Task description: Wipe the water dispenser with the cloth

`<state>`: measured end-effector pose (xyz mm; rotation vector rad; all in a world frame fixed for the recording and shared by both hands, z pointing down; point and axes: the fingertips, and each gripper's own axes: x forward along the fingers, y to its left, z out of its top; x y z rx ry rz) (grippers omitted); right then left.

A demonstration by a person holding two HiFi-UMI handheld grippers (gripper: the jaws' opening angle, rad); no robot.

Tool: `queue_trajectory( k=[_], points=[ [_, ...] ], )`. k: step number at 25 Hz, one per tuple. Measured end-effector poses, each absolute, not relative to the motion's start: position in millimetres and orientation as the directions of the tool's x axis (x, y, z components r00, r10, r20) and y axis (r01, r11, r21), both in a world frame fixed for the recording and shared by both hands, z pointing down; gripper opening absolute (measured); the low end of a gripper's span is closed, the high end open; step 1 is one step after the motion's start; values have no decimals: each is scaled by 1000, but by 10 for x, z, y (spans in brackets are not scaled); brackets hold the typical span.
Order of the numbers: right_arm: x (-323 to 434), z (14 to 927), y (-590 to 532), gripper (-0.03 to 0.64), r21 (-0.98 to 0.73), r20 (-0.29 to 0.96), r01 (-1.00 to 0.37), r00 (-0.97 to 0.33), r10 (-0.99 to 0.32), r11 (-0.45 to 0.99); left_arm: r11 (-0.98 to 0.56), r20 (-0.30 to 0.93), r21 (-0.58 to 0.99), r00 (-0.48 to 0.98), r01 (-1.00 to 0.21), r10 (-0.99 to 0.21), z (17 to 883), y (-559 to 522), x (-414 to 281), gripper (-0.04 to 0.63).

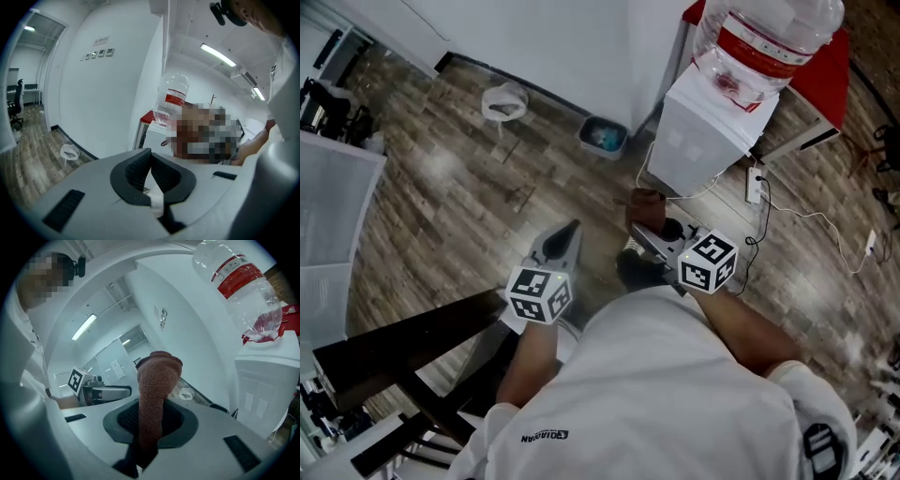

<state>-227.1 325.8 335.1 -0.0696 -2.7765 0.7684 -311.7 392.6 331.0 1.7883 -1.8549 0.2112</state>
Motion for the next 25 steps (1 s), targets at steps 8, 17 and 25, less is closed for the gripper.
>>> queue_trajectory(
  k=[8, 17, 25],
  points=[
    [-2676, 3423, 2514, 58, -561, 214, -145, -976, -27, 815, -36, 492, 204, 134, -978, -860, 3147, 3131, -3620, -11],
    [-2629, 3304, 1920, 58, -568, 151, -238, -971, -185, 788, -115, 540, 190, 201, -975, -818, 3240, 2513, -3847, -11],
    [-2153, 3301, 1668, 58, -571, 140, -402, -907, -397, 716, -333, 577, 178, 372, -926, -727, 3355, 1953, -3499, -11]
  ],
)
